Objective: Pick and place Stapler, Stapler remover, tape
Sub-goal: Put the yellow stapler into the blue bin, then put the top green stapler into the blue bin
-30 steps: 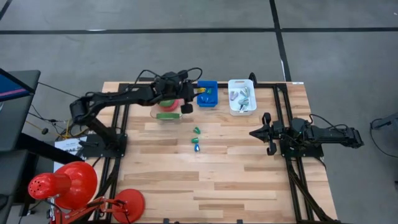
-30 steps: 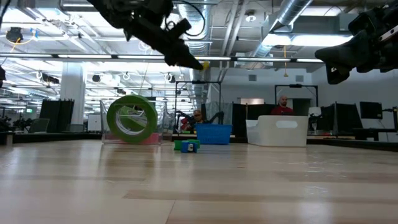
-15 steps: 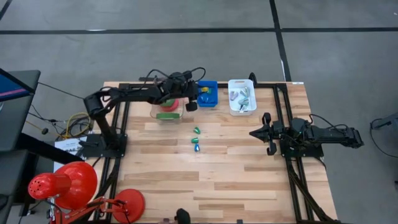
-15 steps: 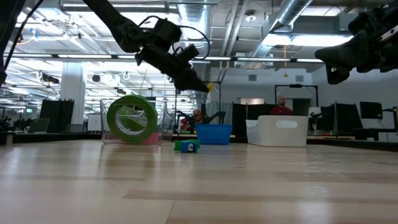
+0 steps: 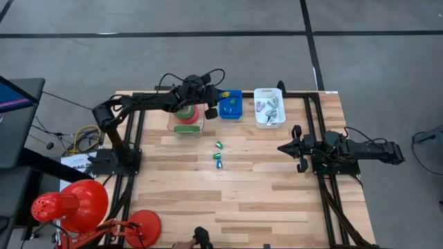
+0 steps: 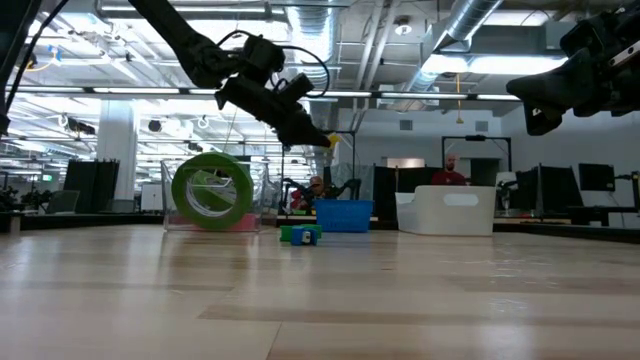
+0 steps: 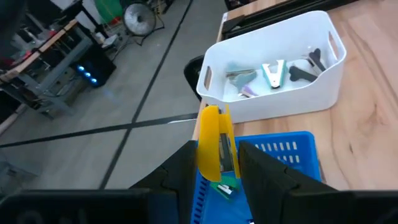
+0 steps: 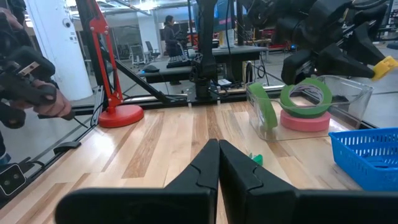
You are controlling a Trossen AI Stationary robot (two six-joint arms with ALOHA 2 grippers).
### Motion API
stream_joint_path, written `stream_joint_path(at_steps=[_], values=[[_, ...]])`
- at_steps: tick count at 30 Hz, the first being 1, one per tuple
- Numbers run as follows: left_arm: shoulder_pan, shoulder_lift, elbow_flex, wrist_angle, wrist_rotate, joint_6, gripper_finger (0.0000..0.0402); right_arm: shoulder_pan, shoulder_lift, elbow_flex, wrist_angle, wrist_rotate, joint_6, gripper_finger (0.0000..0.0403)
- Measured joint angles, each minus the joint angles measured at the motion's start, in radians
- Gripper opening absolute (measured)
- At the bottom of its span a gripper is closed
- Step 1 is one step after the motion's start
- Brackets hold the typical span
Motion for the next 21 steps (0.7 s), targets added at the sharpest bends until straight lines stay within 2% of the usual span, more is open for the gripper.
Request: stream_joint_path(at_steps=[6,15,21], values=[[0.004,0.000,0.000,0.000,0.011,-0.039,0.0122,0.000,0.000,0.000,0.000,0.000,0.000,0.0000],[0.004,0.000,0.000,0.000,0.011,-0.047,0.0208,0.000,0.000,0.000,0.000,0.000,0.000,0.0000],[0.001,-0.001,0.000,0.000,0.010,-0.048,0.0234,0.000,0.000,0.000,0.000,0.000,0.000,0.0000]])
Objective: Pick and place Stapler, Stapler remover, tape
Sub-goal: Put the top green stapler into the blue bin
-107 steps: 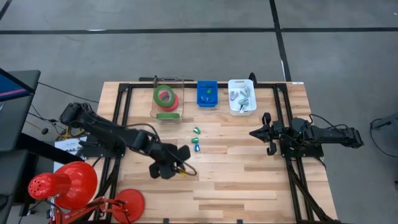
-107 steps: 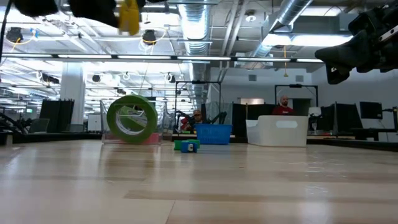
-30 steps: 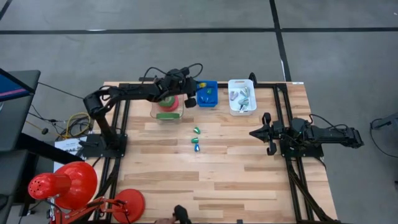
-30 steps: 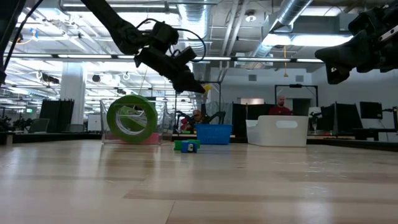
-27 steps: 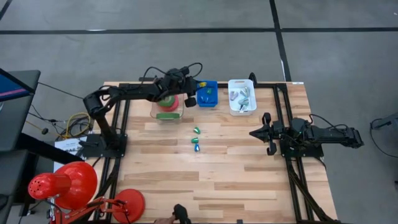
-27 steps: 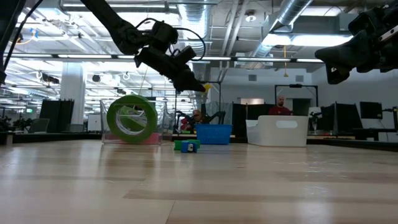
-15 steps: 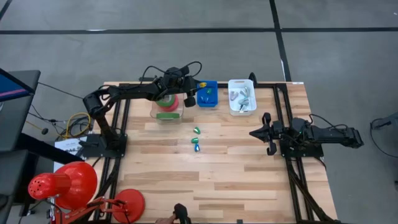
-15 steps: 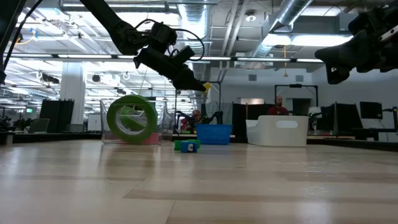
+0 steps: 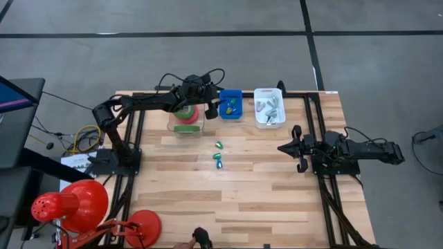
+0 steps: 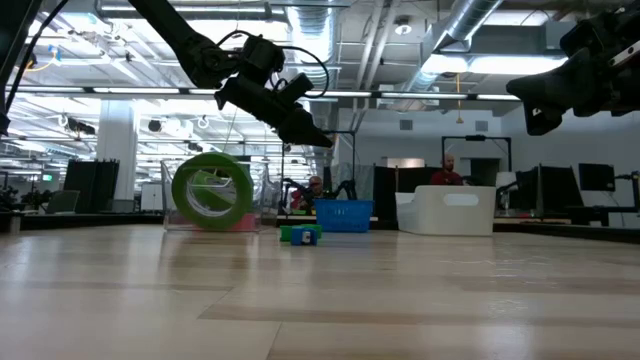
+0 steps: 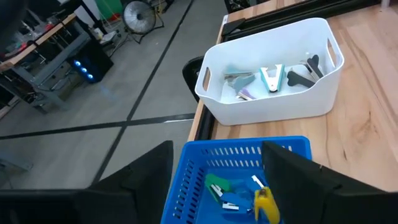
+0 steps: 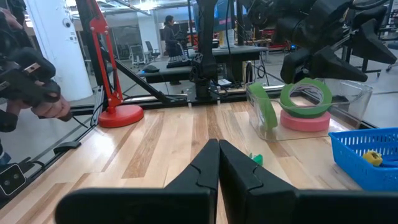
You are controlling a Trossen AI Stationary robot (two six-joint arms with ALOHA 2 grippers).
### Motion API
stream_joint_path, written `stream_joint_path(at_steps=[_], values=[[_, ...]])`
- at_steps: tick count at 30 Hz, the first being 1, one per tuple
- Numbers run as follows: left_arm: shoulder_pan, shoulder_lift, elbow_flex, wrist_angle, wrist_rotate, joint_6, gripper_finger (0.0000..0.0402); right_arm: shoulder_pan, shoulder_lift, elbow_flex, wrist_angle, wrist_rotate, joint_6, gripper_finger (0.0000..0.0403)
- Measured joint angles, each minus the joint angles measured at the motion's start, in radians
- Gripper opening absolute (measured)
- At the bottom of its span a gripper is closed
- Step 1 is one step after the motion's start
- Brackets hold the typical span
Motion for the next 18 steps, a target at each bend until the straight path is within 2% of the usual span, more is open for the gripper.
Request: stream_joint_path(at_steps=[14,18], values=[[-0.080,-0.086,0.000,-0.018,-0.014,-0.002,0.0232,0.000,0.000,0.000,0.000,0.000,0.000,0.0000],[-0.115,-0.115,0.000,-0.060,-0.015,-0.051,0.0230,0.000,0.000,0.000,0.000,0.000,0.000,0.0000]])
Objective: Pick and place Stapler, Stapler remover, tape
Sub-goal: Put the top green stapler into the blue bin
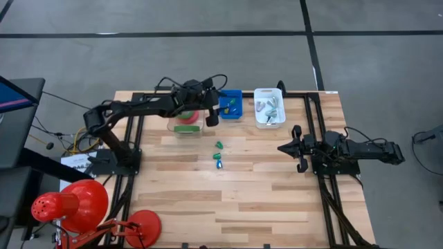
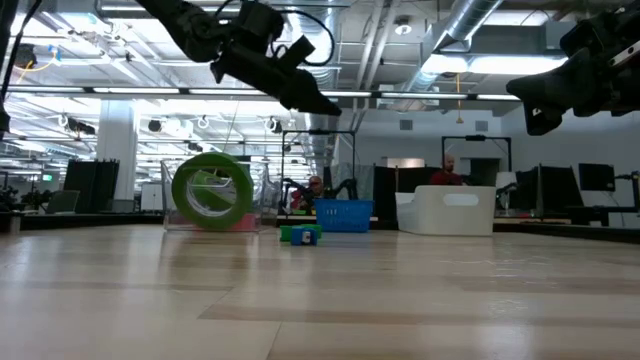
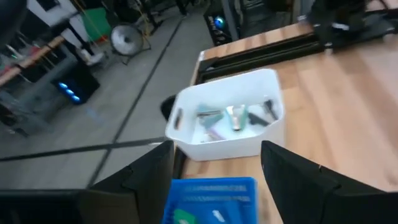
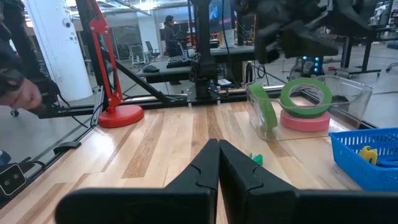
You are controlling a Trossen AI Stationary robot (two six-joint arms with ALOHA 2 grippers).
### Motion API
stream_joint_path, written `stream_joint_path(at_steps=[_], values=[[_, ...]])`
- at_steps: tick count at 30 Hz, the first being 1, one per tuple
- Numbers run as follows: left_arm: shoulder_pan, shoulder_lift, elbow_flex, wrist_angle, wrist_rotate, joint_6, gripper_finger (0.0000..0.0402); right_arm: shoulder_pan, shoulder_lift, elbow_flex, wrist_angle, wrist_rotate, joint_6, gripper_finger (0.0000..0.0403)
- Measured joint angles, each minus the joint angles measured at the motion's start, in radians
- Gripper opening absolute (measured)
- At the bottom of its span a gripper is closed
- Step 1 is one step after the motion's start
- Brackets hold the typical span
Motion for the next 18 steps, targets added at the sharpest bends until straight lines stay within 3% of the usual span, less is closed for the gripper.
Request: stream_joint_path(at_steps=[18], values=[[-0.168,-0.012,0.000,-0.259,0.019,-0.035,0.0232,0.000,0.000,0.000,0.000,0.000,0.000,0.0000]])
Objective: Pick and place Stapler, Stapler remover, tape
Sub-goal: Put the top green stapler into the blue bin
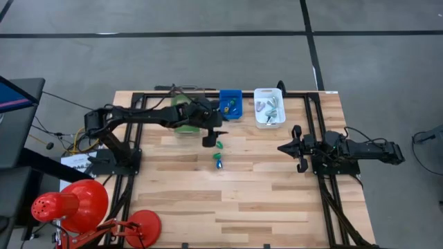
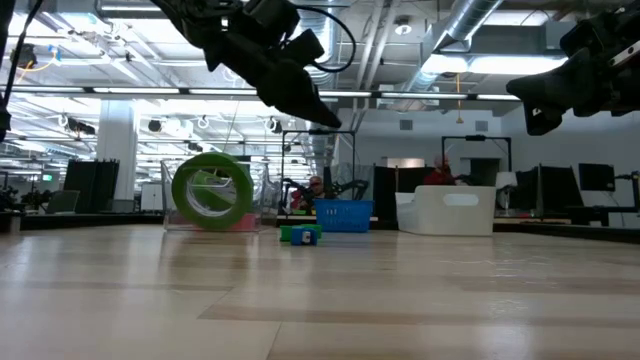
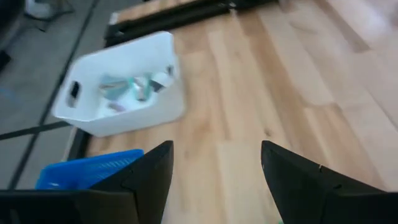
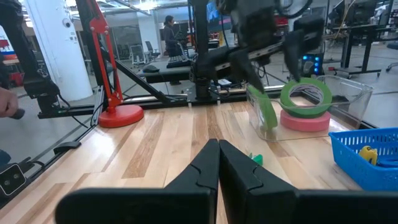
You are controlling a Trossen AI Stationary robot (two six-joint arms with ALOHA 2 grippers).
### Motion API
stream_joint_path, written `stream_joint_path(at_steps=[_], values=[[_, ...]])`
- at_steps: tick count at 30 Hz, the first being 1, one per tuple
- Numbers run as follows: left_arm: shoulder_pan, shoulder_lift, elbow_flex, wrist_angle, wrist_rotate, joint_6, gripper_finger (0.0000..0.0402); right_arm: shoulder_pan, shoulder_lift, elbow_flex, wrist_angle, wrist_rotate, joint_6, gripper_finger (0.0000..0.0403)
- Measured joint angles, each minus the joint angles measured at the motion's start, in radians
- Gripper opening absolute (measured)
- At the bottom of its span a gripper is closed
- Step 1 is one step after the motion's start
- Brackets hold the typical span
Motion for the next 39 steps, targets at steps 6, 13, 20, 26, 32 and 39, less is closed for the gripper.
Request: stream_joint_path(at_steps=[6,13,20,26,32,39], values=[[-0.048,0.000,0.000,-0.104,0.001,0.000,0.0232,0.000,0.000,0.000,0.000,0.000,0.000,0.0000],[-0.070,0.001,0.069,-0.265,0.001,0.000,0.0232,0.000,0.000,0.000,0.000,0.000,0.000,0.0000],[-0.066,0.000,0.165,-0.412,0.001,0.000,0.0232,0.000,0.000,0.000,0.000,0.000,0.000,0.0000],[-0.069,0.045,0.240,-0.564,0.001,0.039,0.0232,0.000,0.000,0.000,0.000,0.000,0.000,0.0000],[-0.070,0.102,0.273,-0.607,0.001,0.158,0.0232,0.000,0.000,0.000,0.000,0.000,0.000,0.0000],[-0.071,0.184,0.275,-0.607,0.001,0.229,0.0232,0.000,0.000,0.000,0.000,0.000,0.000,0.0000]])
